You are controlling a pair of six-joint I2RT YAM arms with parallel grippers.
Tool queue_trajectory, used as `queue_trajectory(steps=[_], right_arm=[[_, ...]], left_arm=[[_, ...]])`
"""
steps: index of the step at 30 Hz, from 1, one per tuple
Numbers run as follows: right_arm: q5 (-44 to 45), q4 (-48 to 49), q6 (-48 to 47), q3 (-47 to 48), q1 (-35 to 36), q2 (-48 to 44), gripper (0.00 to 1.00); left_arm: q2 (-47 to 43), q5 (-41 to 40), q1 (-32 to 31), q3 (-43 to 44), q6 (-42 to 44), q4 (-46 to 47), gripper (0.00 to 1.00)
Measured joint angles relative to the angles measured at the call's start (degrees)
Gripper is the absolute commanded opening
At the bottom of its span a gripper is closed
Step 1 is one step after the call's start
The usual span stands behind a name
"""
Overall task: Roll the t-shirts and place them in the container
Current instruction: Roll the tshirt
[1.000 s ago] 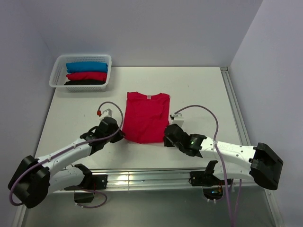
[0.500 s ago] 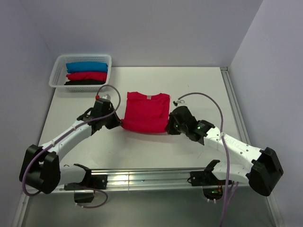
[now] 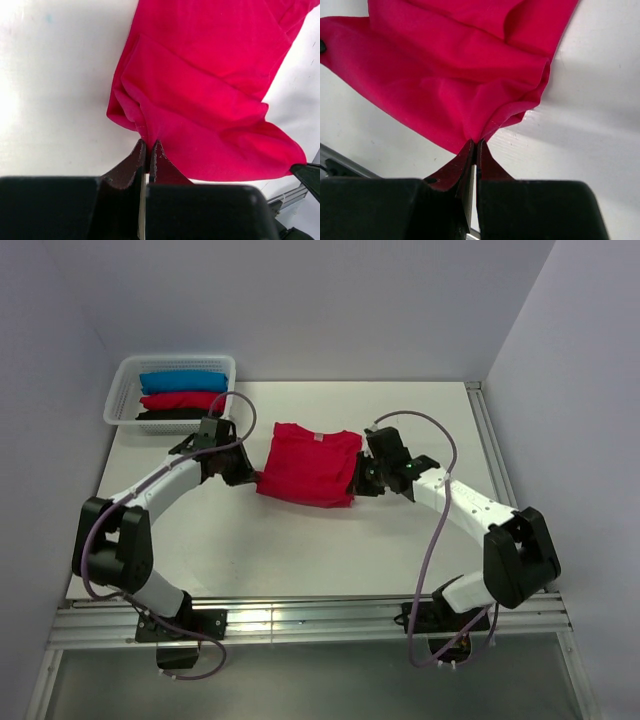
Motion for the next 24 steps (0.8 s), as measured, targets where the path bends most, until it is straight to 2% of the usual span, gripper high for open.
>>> queue_trajectory(steps=[12, 17, 24], right_arm=[[-8.41, 0.26, 0.09, 6.93, -8.7, 11.13, 0.0], [-9.88, 1.77, 1.66, 10.19, -12.55, 16.02, 0.0], [-7.96, 4.24, 5.25, 17.94, -17.09, 27.89, 0.0]], left_arm=[[15.32, 5.07, 2.86, 17.88, 1.53, -3.56, 0.0], [23.45, 6.62, 3.3, 25.59, 1.44, -3.3, 0.04], [35.67, 8.31, 3.43, 36.26, -0.94, 0.66, 0.05]])
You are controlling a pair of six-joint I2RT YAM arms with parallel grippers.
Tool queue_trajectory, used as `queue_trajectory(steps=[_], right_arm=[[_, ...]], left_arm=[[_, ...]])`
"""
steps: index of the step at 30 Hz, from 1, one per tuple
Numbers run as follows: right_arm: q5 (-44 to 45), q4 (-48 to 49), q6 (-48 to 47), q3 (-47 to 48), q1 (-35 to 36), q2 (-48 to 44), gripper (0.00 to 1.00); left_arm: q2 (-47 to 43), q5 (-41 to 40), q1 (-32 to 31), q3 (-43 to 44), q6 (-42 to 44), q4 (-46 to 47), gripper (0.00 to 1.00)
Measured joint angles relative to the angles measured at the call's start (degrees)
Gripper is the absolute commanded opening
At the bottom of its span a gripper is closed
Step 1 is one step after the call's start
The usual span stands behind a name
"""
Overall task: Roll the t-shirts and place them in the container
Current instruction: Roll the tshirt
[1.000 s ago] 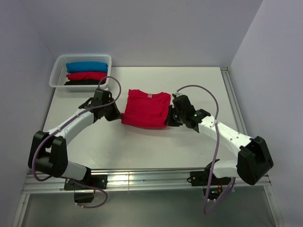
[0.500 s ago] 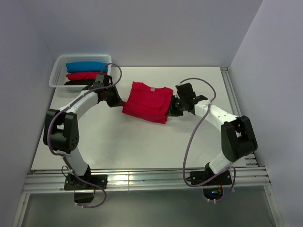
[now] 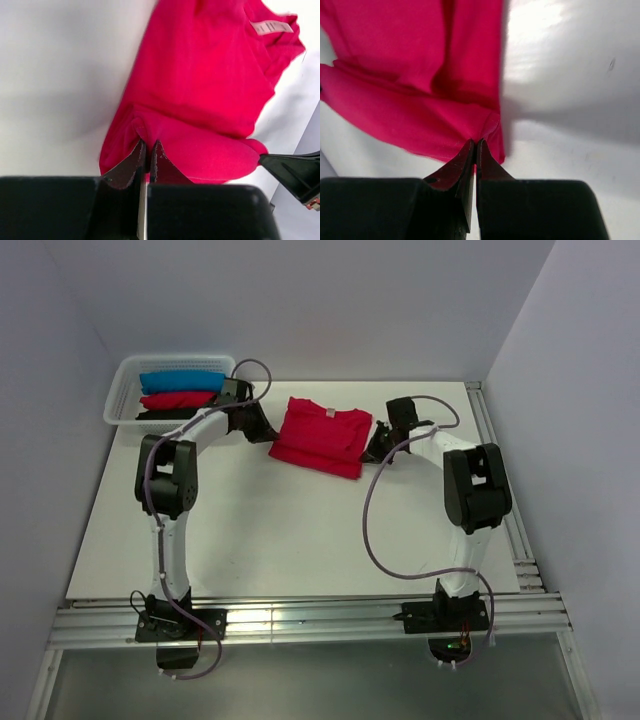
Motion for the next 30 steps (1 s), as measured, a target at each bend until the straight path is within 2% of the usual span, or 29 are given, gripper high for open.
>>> queue_trajectory(steps=[4, 7, 14, 18, 22, 26, 30], right_arm=[[2.4, -0.76, 0.94, 5.2, 0.02, 6.8, 0.0], [4.52, -1.18, 0.85, 7.39, 0.96, 8.22, 0.0], [12.48, -1.18, -1.07, 6.27, 5.27, 6.64, 0.0], [15.96, -0.35, -2.05, 1.44, 9.99, 2.97, 0.0], [15.89, 0.85, -2.23, -9.44, 13.33, -5.18, 0.0], [15.02, 2.91, -2.23, -20.17, 13.44, -13.94, 0.0], [13.4, 4.59, -1.99, -27.69, 13.51, -20.79, 0.0]], left_arm=[[6.23, 0.37, -0.09, 5.66, -1.16, 1.53, 0.04], [9.84, 0.9, -0.48, 9.14, -1.4, 2.58, 0.03], [9.57, -2.12, -2.62, 7.87, -0.92, 6.1, 0.0], [5.73, -5.35, -4.46, 0.96, -0.09, 10.21, 0.0], [-3.61, -7.69, -6.73, -13.57, 0.42, 14.4, 0.0], [-13.51, -9.35, -7.8, -26.84, 0.55, 14.99, 0.0], [-19.61, -10.14, -8.15, -33.57, 0.7, 13.35, 0.0]])
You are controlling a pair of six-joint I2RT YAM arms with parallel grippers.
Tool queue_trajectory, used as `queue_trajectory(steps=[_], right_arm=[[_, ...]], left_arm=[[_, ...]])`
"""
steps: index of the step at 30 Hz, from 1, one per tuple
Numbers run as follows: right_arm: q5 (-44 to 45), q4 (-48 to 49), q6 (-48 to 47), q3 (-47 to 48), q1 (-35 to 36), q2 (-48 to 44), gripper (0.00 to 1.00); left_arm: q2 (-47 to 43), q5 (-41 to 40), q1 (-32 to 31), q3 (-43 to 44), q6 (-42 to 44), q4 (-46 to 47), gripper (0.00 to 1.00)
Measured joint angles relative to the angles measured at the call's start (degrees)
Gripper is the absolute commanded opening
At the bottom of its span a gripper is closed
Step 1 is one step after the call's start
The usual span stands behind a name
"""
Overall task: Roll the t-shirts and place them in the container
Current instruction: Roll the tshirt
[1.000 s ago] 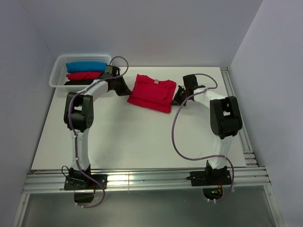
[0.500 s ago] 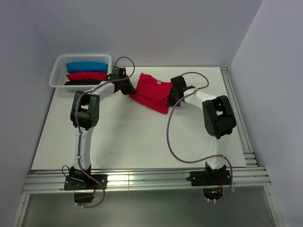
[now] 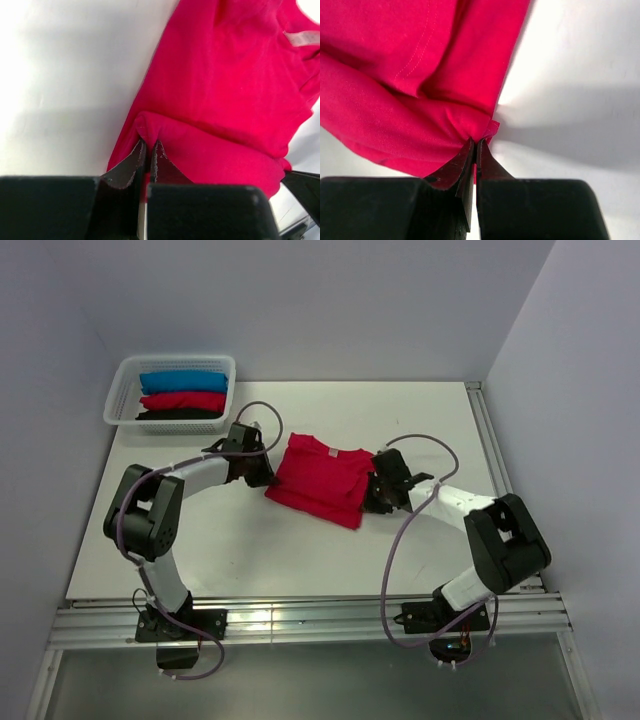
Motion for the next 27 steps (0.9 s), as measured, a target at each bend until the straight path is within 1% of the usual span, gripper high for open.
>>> queue_trajectory(steps=[5, 12, 21, 27], right_arm=[[-1.01, -0.59, 0.0, -3.39, 0.96, -4.68, 0.0], [-1.09, -4.7, -0.04, -2.78, 1.01, -9.7, 0.0], [-1.01, -9.35, -0.28, 0.83, 1.01, -10.8, 0.0], [-1.03, -10.82, -1.09, 3.82, 0.81, -10.78, 0.0]], left_arm=[[-3.32, -1.79, -0.63, -0.72, 1.07, -6.12, 0.0], [-6.32, -3.41, -0.7, 1.9, 1.6, -13.55, 0.0], [-7.76, -3.58, -0.68, 5.68, 2.23, -18.14, 0.0], [-7.21, -2.29, 0.94, 10.21, 2.27, -20.17, 0.0]])
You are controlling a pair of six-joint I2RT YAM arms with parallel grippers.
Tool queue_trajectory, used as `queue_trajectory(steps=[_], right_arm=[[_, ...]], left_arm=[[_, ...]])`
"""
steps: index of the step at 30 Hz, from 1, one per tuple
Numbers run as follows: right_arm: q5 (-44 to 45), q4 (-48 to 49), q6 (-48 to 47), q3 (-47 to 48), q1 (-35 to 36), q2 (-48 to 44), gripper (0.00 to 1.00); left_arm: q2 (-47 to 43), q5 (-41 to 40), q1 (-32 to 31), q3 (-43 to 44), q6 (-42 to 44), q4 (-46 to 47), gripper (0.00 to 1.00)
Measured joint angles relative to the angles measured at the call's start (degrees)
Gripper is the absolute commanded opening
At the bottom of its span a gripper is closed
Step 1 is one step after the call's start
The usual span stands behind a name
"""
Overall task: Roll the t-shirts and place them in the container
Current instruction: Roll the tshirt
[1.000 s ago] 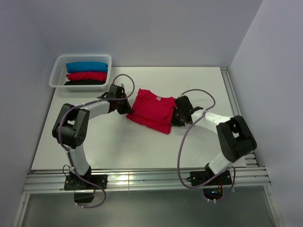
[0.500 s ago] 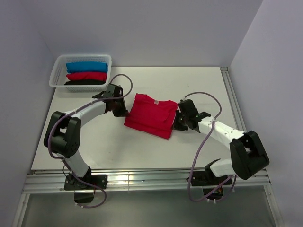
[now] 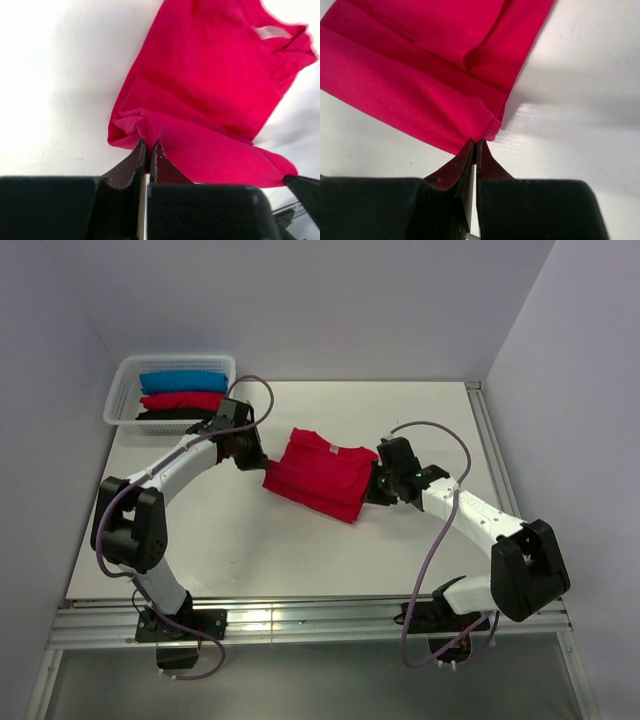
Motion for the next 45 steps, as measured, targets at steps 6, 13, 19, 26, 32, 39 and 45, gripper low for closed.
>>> queue_trajectory(steps=[6, 13, 19, 26, 32, 39, 45], right_arm=[[-0.48, 0.5, -0.68, 2.51, -3.06, 1.73, 0.0], [-1.36, 4.04, -0.94, 7.08, -8.07, 15.34, 0.09], [0.07, 4.63, 0.66, 7.19, -10.01, 19.08, 0.53], [3.93, 4.7, 0.74, 6.75, -10.21, 12.63, 0.6], [2.4, 8.72, -4.9, 5.22, -9.64, 3.02, 0.31], [-4.26, 11.74, -9.38, 7.13, -5.07, 8.26, 0.0], [-14.64, 16.63, -8.2, 8.17, -4.55, 16.65, 0.0]], left_arm=[[2.75, 1.51, 0.68, 4.22, -0.07, 1.4, 0.01], [17.62, 4.59, 1.14, 15.1, -0.15, 6.29, 0.25], [22.34, 4.98, 2.4, 15.06, -1.49, 10.84, 0.75], [18.45, 4.39, 3.15, 14.58, -1.31, 13.0, 0.81], [7.23, 3.41, 3.26, 10.16, -1.07, 13.94, 0.81], [-3.74, 9.51, 3.32, -2.91, -2.95, 23.43, 0.59], [1.36, 16.17, 2.8, -5.57, -5.14, 28.33, 0.54]])
